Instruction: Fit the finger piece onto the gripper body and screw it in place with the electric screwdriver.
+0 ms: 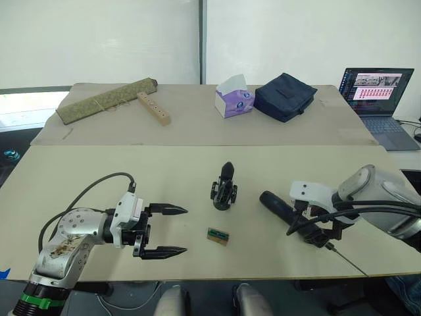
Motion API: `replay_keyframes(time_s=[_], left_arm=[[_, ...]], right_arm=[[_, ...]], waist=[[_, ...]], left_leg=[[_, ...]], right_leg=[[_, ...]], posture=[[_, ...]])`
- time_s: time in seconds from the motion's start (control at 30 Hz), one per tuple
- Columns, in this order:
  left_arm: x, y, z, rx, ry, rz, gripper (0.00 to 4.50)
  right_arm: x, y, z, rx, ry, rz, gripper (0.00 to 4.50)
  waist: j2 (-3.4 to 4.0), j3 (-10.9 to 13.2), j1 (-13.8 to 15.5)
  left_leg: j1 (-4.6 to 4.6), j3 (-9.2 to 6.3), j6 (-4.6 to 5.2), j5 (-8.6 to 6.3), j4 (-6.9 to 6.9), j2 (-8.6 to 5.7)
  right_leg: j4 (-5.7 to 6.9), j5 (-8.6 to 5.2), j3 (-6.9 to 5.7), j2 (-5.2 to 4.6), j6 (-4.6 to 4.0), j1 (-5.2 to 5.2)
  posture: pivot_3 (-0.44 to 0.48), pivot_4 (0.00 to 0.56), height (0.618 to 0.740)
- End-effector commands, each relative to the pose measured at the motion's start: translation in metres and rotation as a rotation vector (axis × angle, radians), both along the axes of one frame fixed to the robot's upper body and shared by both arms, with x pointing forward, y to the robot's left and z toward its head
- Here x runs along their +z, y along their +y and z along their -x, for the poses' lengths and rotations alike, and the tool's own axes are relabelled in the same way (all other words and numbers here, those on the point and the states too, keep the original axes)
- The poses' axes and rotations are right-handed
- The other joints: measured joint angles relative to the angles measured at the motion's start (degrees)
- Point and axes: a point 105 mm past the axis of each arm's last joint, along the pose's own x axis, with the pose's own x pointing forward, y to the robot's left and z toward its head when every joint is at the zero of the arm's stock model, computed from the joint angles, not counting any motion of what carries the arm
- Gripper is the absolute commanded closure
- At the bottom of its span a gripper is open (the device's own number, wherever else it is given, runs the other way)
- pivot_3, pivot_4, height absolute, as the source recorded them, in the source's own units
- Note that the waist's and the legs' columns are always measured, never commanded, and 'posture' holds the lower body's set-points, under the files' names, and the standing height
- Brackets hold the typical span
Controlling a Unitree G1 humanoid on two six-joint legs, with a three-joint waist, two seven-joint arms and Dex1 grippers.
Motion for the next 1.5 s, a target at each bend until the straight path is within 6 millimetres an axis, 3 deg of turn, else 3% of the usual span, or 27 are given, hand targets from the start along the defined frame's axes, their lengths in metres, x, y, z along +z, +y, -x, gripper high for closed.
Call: replay_keyframes(time_s=[0.03,0.13,0.23,0.4,0.5,0.63,0.83,0.97,1.03,1.2,1.3,1.5], left_arm=[[0.009,-0.004,0.001,-0.017,-0.036,0.013,0.0],[0.009,-0.004,0.002,-0.017,-0.034,0.016,0.0],[0.008,-0.004,0.003,-0.027,-0.024,0.008,0.0],[0.009,-0.004,-0.001,-0.03,-0.031,0.007,0.0],[0.008,-0.003,0.001,-0.04,-0.025,0.002,0.0],[0.008,-0.002,0.003,-0.059,-0.013,0.007,0.0],[0.008,-0.003,0.0,-0.046,-0.017,0.045,0.0],[0.008,-0.007,-0.003,-0.053,-0.022,0.065,0.0],[0.008,-0.007,-0.004,-0.051,-0.027,0.071,0.0],[0.013,-0.007,-0.011,-0.019,-0.078,0.146,0.0],[0.012,-0.01,-0.012,-0.013,-0.125,0.174,0.0],[-0.027,-0.006,-0.018,0.021,-0.082,0.071,0.0]], right_arm=[[-0.002,-0.005,0.001,-0.022,0.004,0.013,0.03],[-0.006,-0.006,-0.001,-0.036,-0.005,0.007,0.03],[-0.009,-0.007,0.001,-0.045,-0.006,0.003,0.82],[-0.009,-0.005,0.003,-0.046,-0.025,-0.015,2.52],[0.006,-0.005,-0.002,-0.062,-0.092,-0.076,2.57],[0.034,-0.021,0.0,-0.187,-0.15,-0.186,2.57],[0.077,-0.019,0.011,-0.318,-0.24,-0.491,2.57],[0.123,0.015,0.029,-0.128,-0.372,-1.007,2.57],[0.134,0.028,0.032,-0.042,-0.483,-1.166,2.57],[0.128,0.075,0.049,0.167,-0.594,-1.382,2.57],[0.122,0.1,0.064,0.33,-0.544,-1.488,2.57],[0.105,0.137,0.068,0.622,-0.598,-1.554,2.57]], waist=[[0.0,0.0,0.0],[0.0,0.0,0.0],[0.0,0.0,0.0],[-0.02,-0.01,0.01],[-0.02,-0.01,0.02],[-0.01,-0.01,0.03],[-0.02,-0.01,0.14],[-0.06,-0.03,-0.09],[-0.05,-0.03,0.04],[-0.05,-0.03,0.15],[-0.04,-0.03,0.1],[-0.03,-0.04,-0.34]], left_leg=[[0.0,0.0,0.0,0.0,0.0,0.0],[0.0,0.01,0.0,0.0,0.0,0.0],[0.01,0.01,0.0,0.0,0.01,0.01],[0.02,0.01,0.0,0.0,0.03,0.01],[0.02,0.0,0.0,0.0,0.04,0.01],[0.0,0.02,0.0,0.0,0.03,0.0],[0.03,0.0,0.0,0.0,0.04,0.01],[0.03,-0.13,0.0,0.0,0.04,0.05],[0.03,-0.26,0.01,0.0,0.04,0.06],[0.13,-0.48,0.01,0.0,0.06,0.16],[0.12,-0.5,0.0,0.0,0.08,0.14],[0.52,-0.48,0.0,0.0,0.05,0.14]], right_leg=[[0.0,0.0,0.0,0.0,0.0,0.0],[0.01,0.03,0.0,0.01,0.05,0.0],[0.02,0.03,0.0,0.02,0.05,0.01],[0.06,0.03,0.0,0.03,0.06,0.02],[0.06,0.03,-0.01,0.04,0.06,0.03],[0.07,0.04,0.01,0.03,0.07,0.01],[0.06,0.07,0.0,0.04,0.11,0.06],[0.02,0.12,0.04,0.21,0.19,0.15],[0.0,0.15,0.11,0.34,0.23,0.18],[-0.06,0.17,0.04,0.5,0.2,0.43],[-0.11,0.16,0.02,0.48,0.2,0.52],[-0.09,0.13,0.04,0.5,0.16,0.8]], posture=[[0.0,0.15,0.74],[0.0,0.15,0.74],[0.0,0.15,0.74],[0.0,0.15,0.74],[0.0,0.15,0.74],[0.0,0.15,0.74],[0.0,0.15,0.74],[0.0,0.15,0.74],[0.0,0.15,0.74],[0.0,0.15,0.74],[0.0,0.15,0.74],[0.0,0.15,0.74]])
